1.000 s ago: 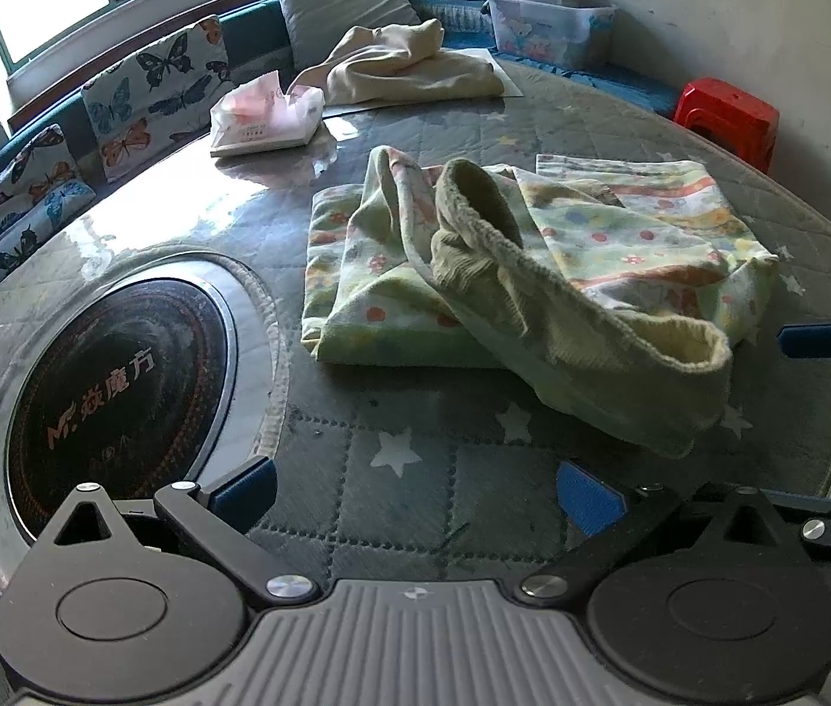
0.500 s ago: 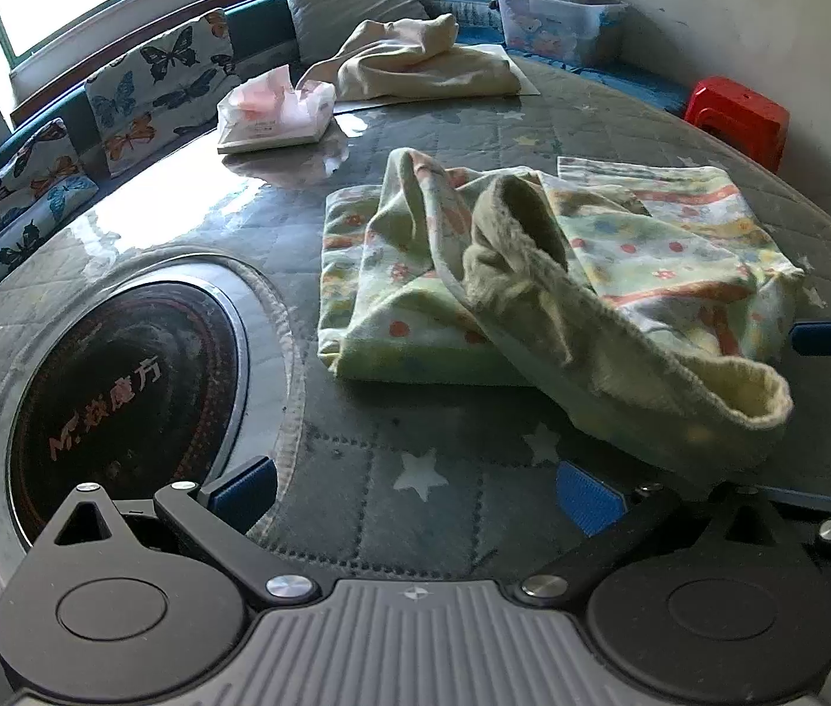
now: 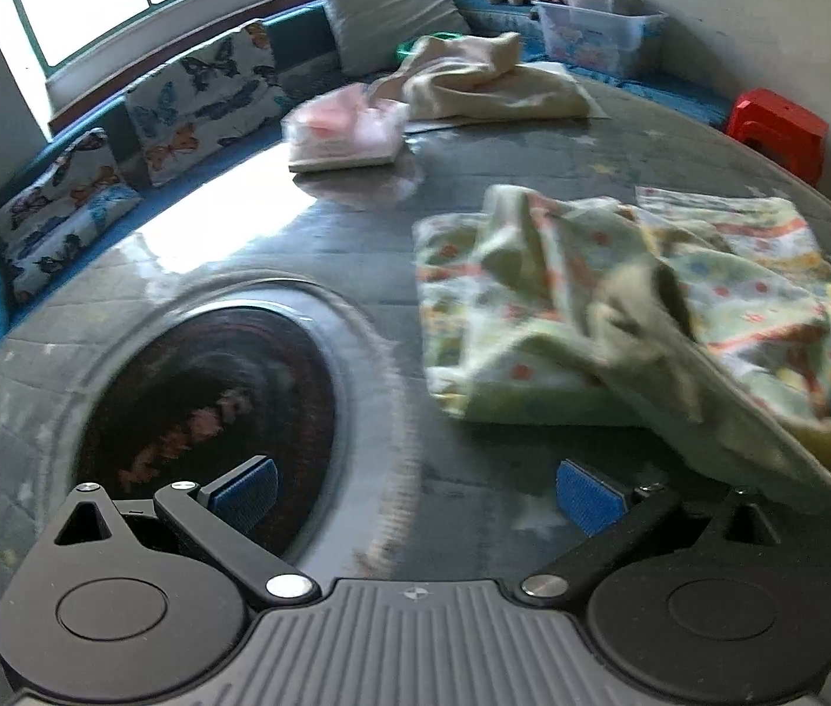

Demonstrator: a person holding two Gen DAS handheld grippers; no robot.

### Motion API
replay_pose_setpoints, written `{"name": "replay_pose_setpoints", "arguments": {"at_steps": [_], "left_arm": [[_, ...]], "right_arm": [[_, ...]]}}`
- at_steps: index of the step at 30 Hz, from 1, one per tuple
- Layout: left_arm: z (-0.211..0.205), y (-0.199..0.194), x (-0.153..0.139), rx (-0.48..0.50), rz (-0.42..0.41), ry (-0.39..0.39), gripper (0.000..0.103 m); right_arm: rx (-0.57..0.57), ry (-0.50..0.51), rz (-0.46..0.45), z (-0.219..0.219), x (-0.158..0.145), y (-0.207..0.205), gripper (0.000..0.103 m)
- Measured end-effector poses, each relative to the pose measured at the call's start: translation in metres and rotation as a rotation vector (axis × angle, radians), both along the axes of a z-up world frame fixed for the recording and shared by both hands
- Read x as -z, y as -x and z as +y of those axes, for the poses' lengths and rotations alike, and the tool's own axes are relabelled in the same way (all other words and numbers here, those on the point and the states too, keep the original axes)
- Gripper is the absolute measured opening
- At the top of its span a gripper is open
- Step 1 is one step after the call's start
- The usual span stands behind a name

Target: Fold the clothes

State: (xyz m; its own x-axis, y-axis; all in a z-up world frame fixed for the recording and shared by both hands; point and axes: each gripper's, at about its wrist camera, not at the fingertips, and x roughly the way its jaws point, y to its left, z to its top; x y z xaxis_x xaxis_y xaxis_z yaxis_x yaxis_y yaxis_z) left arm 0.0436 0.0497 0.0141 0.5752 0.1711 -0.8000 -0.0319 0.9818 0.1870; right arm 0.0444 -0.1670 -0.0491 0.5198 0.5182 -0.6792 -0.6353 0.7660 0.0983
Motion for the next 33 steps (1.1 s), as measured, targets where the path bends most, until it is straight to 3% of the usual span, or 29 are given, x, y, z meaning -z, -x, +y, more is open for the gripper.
{"name": "replay_pose_setpoints", "arguments": {"at_steps": [6,9,13,16,24,33], "left_arm": [[0.03,-0.015,-0.014,-0.083,-0.045,0.018,0.103],[0.032,-0.026,-0.023,-0.081,-0.078,0.078,0.103],[0.026,-0.047,-0.021,-0.075,-0.086,0.098,0.101],[0.027,-0.067,-0.009,-0.092,-0.068,0.119,0.092],[0.04,-0.103,0.024,-0.125,-0.034,0.246,0.056],[0.032,-0.116,0.043,-0.094,-0.035,0.239,0.059]], "right_arm": [[0.035,-0.04,-0.036,-0.014,-0.016,-0.009,0.101],[0.069,-0.037,-0.037,-0.017,-0.013,-0.021,0.1],[0.153,-0.013,-0.025,-0.026,0.003,-0.046,0.097],[0.225,-0.014,0.012,-0.038,0.016,-0.063,0.094],[0.325,-0.012,0.063,-0.06,0.043,-0.086,0.092],[0.331,0.001,0.091,-0.059,0.057,-0.092,0.092]]}}
